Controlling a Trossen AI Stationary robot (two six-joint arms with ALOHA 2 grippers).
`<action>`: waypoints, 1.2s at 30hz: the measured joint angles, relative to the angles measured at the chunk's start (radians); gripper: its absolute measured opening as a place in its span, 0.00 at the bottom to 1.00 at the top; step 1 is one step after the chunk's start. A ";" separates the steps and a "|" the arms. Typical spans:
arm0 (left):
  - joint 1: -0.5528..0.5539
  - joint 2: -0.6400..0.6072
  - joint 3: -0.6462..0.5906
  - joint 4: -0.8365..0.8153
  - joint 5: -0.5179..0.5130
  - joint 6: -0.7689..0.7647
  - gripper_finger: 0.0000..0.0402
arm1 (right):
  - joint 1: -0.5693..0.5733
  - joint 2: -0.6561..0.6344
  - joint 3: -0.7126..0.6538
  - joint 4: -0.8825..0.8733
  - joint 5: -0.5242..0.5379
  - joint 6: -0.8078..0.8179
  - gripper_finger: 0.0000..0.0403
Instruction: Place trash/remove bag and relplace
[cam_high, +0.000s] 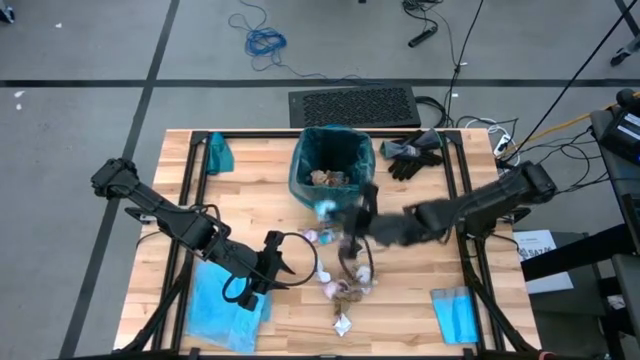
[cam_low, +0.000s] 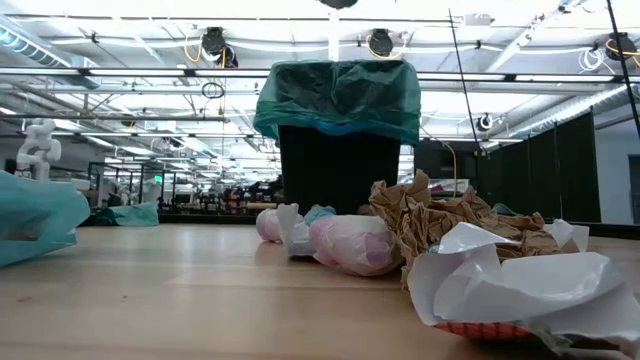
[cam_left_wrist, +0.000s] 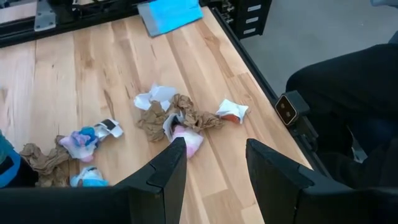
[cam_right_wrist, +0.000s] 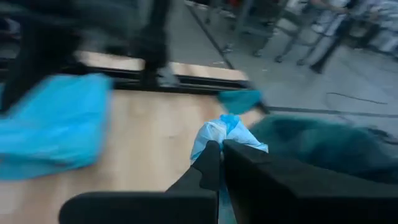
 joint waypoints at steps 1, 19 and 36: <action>-0.001 0.000 -0.005 0.007 0.000 0.000 0.40 | -0.025 -0.004 0.022 -0.031 -0.001 -0.011 0.00; 0.000 0.080 -0.008 0.002 -0.035 0.007 0.40 | -0.323 -0.003 0.067 -0.157 -0.350 -0.018 0.28; 0.070 0.402 -0.007 0.048 -0.131 0.118 0.40 | -0.043 -0.010 0.068 -0.310 -0.264 0.133 0.38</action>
